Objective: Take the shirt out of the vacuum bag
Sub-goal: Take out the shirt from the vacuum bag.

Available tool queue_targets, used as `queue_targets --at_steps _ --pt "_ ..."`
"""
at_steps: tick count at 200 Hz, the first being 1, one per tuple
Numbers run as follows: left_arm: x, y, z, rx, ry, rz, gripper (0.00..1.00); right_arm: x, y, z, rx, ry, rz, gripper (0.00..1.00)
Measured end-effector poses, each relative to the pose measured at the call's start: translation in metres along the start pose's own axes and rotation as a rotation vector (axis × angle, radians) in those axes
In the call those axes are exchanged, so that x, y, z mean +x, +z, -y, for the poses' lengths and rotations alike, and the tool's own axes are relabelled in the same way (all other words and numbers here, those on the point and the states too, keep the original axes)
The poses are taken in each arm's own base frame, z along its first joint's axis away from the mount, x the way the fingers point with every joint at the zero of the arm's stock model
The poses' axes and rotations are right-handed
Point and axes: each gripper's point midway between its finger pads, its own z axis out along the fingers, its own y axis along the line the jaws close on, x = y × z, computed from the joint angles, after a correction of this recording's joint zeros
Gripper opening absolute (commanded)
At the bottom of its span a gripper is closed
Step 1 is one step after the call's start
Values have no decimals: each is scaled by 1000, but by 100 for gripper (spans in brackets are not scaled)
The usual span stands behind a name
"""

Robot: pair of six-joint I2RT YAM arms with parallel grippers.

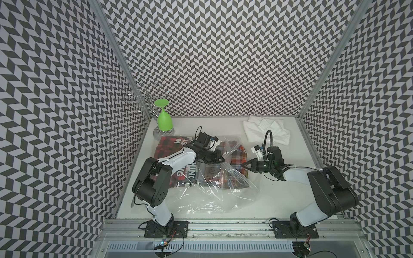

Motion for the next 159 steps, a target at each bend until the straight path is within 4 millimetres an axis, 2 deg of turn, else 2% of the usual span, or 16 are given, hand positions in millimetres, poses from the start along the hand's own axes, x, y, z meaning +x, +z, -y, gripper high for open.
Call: queue_targets --at_steps 42,98,159 --pt "-6 -5 -3 -14 4 1 0 4 -11 1 41 13 -6 0" --pt "-6 -4 -9 -31 16 -11 0 0 -40 15 94 63 20 0" --pt "-4 0 -14 -36 6 -25 0 -18 -50 -17 24 31 15 0"
